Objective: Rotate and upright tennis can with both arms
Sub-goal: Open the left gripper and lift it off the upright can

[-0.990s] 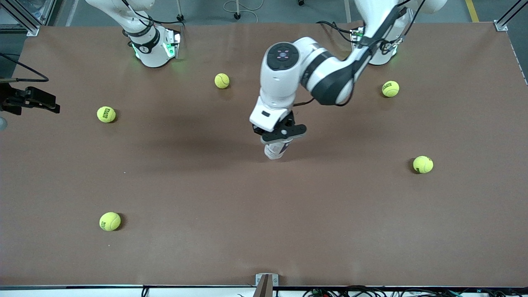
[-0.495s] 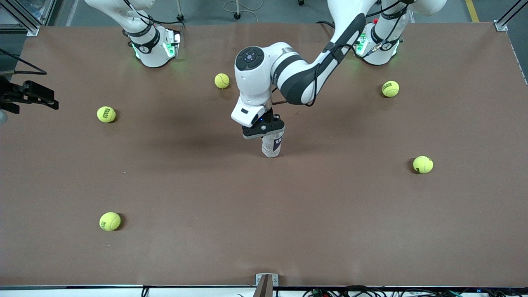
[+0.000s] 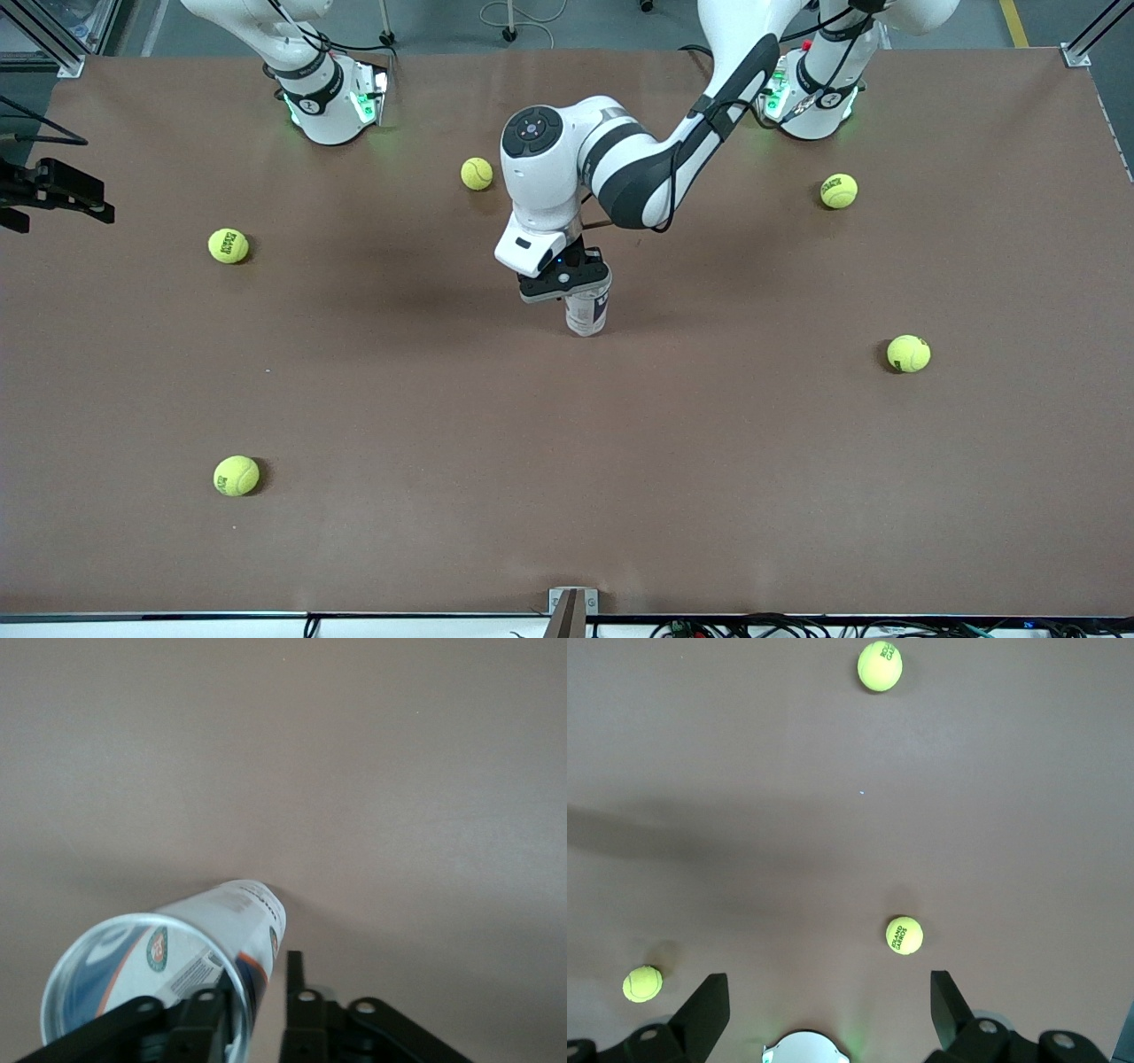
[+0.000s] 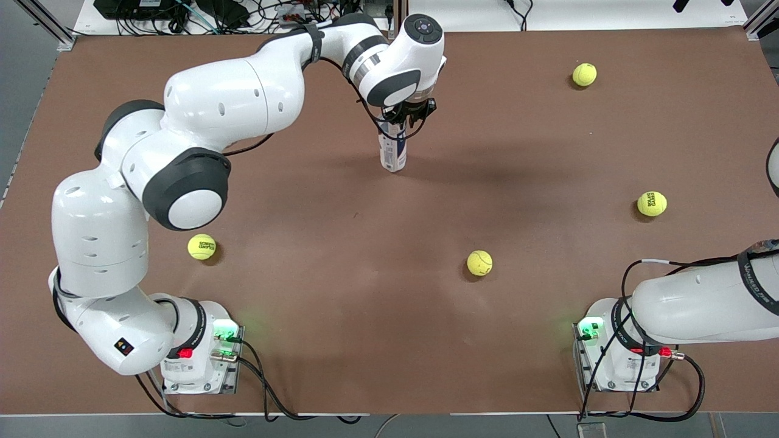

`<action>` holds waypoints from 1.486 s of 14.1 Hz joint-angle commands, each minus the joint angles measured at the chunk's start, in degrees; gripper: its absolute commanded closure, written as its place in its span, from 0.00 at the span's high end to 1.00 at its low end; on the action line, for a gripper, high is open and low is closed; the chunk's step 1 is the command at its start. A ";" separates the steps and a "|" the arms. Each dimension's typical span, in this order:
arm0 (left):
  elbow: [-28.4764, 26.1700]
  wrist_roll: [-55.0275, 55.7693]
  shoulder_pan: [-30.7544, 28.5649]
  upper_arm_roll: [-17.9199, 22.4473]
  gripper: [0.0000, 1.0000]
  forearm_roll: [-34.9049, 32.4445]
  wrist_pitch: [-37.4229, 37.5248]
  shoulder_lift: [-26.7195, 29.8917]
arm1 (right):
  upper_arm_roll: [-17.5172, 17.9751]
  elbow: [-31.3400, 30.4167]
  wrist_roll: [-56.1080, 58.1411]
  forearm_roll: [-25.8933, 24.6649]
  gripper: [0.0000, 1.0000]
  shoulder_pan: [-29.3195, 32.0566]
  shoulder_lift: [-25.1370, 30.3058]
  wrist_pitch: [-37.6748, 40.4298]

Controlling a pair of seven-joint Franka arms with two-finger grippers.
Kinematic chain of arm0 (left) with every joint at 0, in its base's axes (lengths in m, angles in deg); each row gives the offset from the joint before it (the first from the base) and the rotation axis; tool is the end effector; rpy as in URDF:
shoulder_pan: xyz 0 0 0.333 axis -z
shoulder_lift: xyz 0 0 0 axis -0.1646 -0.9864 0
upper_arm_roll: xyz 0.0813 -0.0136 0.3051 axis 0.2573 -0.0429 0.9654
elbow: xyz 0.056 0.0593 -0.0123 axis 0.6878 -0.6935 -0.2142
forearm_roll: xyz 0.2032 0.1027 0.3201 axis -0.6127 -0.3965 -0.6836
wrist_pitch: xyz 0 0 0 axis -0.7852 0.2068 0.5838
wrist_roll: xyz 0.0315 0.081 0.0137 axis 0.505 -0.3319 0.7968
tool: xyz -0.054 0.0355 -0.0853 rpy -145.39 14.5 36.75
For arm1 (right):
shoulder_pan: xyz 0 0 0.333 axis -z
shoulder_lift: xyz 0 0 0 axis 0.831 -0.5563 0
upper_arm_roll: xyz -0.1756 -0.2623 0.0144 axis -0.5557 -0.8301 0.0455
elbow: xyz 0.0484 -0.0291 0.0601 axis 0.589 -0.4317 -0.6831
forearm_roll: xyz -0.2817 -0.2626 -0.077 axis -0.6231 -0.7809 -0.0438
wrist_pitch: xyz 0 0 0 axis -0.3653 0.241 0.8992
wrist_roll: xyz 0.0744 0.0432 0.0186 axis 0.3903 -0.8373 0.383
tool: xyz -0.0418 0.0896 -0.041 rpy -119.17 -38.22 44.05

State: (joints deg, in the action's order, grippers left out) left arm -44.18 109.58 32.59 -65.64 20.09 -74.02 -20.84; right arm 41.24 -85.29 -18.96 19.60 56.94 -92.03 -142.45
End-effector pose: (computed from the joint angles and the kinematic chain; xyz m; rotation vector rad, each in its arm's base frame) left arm 0.4711 -0.5480 0.3399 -3.0714 -0.3329 -0.2118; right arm 0.5517 -0.0278 0.6532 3.1164 0.1884 -0.2019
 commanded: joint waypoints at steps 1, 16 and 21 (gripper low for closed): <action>2.34 -0.42 0.13 0.08 0.79 -1.09 1.39 -0.43 | -1.17 -8.00 0.80 0.45 1.00 -0.82 6.20 -3.27; 2.34 -12.07 -12.77 -0.54 1.00 3.02 6.57 13.88 | -1.08 -10.48 0.62 0.80 1.00 -0.30 11.06 -3.63; 1.81 -29.91 -24.11 -0.71 1.00 7.08 15.08 19.16 | -1.17 -10.39 -2.34 4.41 1.00 0.41 11.14 -3.11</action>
State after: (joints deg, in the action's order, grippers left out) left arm -40.57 85.77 11.68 -65.65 25.12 -61.97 -4.77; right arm 40.10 -93.56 -19.37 22.53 56.84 -82.87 -145.11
